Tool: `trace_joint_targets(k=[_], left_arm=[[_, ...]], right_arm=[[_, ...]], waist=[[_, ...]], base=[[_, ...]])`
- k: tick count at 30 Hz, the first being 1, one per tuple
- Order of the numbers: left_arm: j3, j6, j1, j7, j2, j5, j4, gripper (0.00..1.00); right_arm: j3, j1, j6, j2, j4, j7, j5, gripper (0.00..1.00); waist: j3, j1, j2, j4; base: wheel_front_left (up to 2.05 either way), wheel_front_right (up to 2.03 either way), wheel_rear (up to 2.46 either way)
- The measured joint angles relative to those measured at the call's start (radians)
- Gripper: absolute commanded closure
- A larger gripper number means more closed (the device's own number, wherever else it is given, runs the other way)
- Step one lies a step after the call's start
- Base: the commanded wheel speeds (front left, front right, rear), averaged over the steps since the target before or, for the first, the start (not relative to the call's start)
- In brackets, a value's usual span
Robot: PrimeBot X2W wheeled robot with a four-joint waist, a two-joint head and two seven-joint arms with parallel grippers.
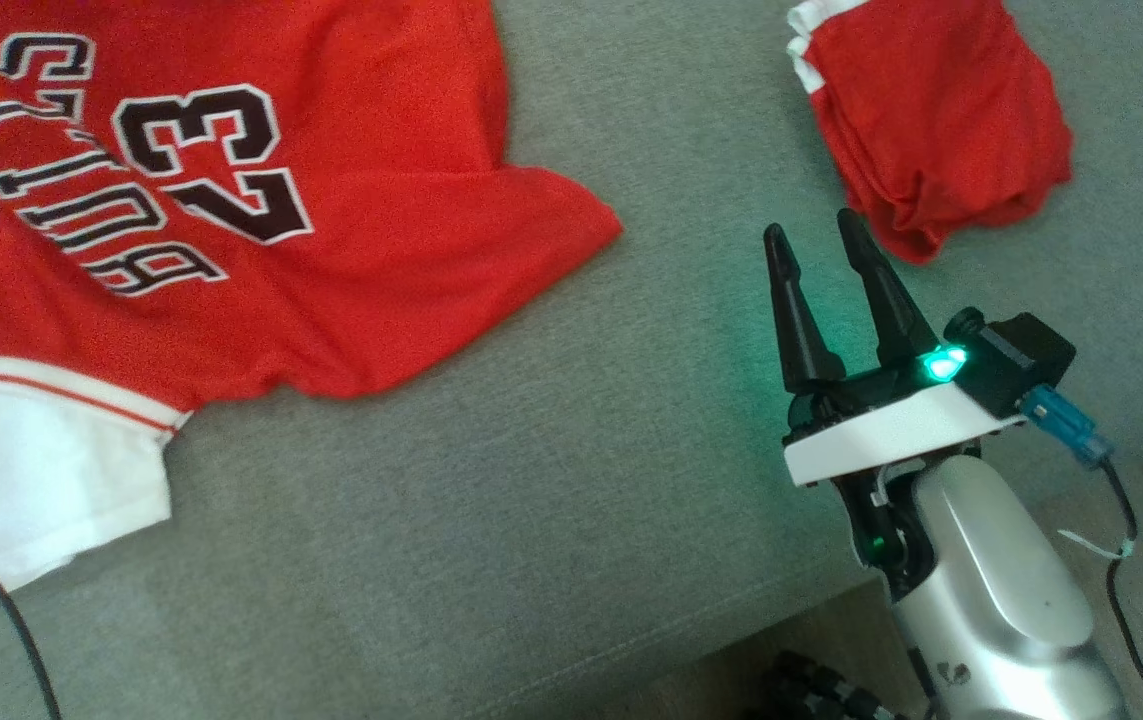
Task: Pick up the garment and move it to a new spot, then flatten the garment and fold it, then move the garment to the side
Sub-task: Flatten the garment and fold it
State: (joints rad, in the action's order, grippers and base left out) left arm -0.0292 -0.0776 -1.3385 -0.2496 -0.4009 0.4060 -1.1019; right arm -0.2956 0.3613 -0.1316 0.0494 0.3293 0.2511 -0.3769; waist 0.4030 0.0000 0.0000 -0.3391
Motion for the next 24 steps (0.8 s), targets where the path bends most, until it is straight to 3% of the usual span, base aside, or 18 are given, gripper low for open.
trace_joint_targets(k=[1,6,11,18,24], left_arm=[[0.000,0.000,0.000,0.000,0.002,0.000,-0.002,0.00],[0.005,0.019,0.008,-0.007,0.025,-0.009,0.034,0.00],[0.011,0.070,0.078,-0.007,0.061,-0.020,0.122,0.00],[0.035,0.147,0.294,-0.007,0.133,-0.021,0.277,0.00],[-0.026,0.185,0.541,-0.007,0.192,-0.028,0.390,0.00]], right_arm=[[0.001,0.000,0.000,0.000,0.001,0.000,0.000,0.00],[0.014,0.000,0.000,0.000,0.006,0.000,0.014,0.00],[0.040,-0.002,0.000,0.000,0.015,0.000,0.029,0.00],[0.092,-0.019,0.000,0.000,0.032,0.000,0.071,0.00],[0.153,-0.088,0.000,0.000,0.041,0.000,0.101,0.00]], waist=[[-0.001,0.0000,0.0000,0.006],[-0.014,0.0000,0.0000,0.042],[-0.049,0.0000,0.0000,0.082],[-0.121,-0.0001,0.0000,0.151],[-0.191,-0.0002,0.0000,0.218]], base=[[0.00,0.00,0.00],[0.00,0.00,0.00],[0.00,0.00,0.00],[0.00,0.00,0.00],[0.00,0.00,0.00]])
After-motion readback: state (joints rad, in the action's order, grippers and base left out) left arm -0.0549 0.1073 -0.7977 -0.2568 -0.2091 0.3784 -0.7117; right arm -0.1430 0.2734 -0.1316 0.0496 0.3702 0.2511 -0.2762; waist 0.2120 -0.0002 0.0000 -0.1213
